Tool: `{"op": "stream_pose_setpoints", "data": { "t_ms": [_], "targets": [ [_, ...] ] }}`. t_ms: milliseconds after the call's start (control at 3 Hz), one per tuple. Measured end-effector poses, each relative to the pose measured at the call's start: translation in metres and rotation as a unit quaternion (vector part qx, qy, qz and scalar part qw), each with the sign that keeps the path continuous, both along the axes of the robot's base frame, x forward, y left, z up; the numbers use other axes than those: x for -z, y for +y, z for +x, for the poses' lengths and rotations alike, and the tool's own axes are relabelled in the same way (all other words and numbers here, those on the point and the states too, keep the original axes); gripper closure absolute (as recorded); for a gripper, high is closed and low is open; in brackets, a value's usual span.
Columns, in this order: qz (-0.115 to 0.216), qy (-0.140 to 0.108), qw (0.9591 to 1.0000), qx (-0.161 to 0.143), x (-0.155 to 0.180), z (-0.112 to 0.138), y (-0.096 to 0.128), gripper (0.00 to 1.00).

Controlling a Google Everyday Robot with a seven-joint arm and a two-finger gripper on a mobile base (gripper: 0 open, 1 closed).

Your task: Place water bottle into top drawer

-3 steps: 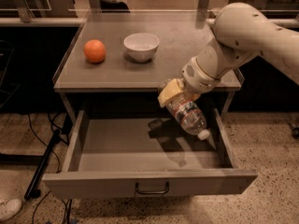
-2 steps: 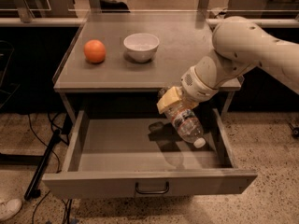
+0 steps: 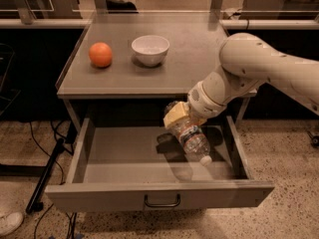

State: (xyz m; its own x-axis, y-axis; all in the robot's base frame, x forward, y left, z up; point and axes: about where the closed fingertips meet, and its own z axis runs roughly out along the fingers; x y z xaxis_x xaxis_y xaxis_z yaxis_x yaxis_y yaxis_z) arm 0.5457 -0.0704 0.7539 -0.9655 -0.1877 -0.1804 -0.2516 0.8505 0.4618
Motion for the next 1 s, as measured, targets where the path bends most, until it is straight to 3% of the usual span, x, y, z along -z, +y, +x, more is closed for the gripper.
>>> {"op": "stream_pose_setpoints", "data": {
  "t_ms": [333, 1000],
  "targets": [
    [0.001, 0.004, 0.9996, 0.03, 0.026, 0.019, 0.0, 1.0],
    [-0.017, 0.002, 0.9988, 0.046, 0.038, 0.015, 0.006, 1.0]
  ]
}}
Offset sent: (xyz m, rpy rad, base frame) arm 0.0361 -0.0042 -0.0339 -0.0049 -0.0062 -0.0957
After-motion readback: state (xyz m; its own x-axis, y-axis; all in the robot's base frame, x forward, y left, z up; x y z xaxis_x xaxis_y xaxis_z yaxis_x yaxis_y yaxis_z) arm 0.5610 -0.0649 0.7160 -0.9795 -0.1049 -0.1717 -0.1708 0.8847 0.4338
